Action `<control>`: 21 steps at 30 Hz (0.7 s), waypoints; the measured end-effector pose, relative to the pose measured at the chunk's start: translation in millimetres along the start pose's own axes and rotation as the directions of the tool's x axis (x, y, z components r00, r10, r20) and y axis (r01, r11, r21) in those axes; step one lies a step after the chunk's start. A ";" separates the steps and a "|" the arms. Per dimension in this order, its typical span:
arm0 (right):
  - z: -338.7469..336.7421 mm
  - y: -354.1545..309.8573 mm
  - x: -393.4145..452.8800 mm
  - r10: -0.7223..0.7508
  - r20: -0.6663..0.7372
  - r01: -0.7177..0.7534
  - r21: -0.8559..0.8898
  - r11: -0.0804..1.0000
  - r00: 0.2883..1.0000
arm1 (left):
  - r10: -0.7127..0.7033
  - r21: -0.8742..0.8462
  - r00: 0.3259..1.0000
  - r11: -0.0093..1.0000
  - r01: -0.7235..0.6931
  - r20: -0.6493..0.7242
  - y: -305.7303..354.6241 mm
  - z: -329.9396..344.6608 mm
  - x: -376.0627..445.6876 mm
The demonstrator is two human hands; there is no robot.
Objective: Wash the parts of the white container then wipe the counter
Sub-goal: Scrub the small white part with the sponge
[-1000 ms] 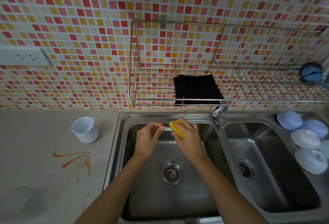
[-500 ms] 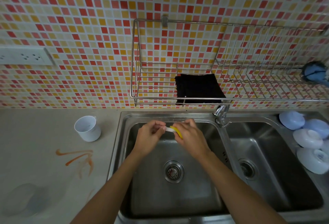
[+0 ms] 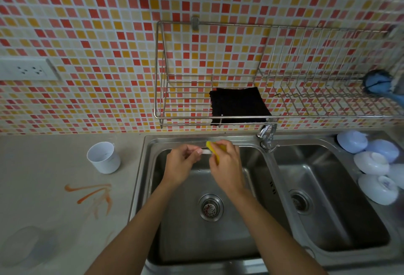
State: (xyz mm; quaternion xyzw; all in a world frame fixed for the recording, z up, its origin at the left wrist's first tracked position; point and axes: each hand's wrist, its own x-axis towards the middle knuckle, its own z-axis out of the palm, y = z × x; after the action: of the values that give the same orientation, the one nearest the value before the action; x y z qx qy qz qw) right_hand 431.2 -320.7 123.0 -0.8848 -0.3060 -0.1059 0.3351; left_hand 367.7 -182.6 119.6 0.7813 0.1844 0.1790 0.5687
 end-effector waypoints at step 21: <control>-14.2 -3.5 4.4 -0.056 0.000 0.056 -0.050 0.997 0.998 | 0.108 0.026 0.993 0.994 -0.107 -0.046 13.4 7.3 2.4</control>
State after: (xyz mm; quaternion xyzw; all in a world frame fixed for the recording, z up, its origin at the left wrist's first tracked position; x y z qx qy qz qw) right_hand 432.8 -326.0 137.3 -0.8839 -0.3279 -0.1233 0.3099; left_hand 374.5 -191.3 130.5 0.7923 0.1576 0.2255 0.5446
